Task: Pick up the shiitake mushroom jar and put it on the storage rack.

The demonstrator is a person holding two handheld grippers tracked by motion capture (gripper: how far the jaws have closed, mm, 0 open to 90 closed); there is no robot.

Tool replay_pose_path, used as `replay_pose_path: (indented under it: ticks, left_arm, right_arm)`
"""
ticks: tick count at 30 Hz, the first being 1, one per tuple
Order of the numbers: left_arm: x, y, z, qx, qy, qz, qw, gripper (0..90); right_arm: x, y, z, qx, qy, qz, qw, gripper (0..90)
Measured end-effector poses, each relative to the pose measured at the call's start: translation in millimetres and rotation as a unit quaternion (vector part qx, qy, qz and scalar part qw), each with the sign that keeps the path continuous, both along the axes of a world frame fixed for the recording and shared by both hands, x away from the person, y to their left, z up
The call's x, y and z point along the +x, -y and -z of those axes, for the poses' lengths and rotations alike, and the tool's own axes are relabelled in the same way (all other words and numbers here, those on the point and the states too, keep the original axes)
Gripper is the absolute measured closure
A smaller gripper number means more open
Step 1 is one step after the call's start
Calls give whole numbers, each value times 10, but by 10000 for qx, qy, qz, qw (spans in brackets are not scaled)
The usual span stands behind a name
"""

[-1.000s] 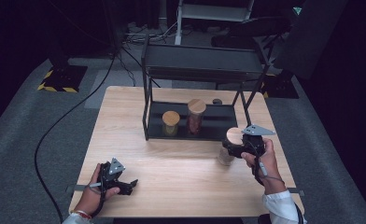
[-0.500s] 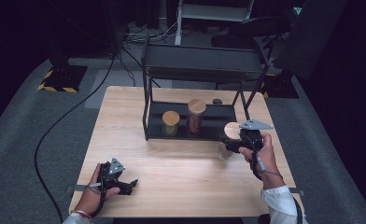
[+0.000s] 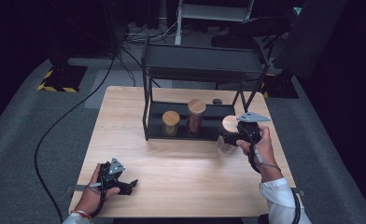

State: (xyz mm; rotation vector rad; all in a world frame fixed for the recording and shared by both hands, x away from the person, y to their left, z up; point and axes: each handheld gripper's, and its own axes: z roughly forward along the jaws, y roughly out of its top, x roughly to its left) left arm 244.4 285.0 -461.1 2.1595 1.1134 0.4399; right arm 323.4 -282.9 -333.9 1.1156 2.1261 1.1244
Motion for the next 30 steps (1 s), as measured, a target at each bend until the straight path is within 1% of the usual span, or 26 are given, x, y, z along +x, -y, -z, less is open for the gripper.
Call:
replay_pose_path:
  ticks: [4,13,21,26,30]
  left_arm:
    - [0,0,0,-1,0,-1,10000,0]
    - [-1,1,0,-1,0,-3,10000,0]
    - [0,0,0,-1,0,-1,10000,0]
    - [0,0,0,0,-1,-1,10000,0]
    - [0,0,0,0,0,-1,10000,0]
  right_arm:
    - [49,-42,-30,-35,28,36,10000,249]
    - [166,-87,-45,0,-7,103,9999,249]
    - [281,-124,-64,-34,-38,181,9998,250]
    - [358,-162,-94,-94,-28,253,9996,250]
    - [407,-220,-78,-190,35,339,9992,250]
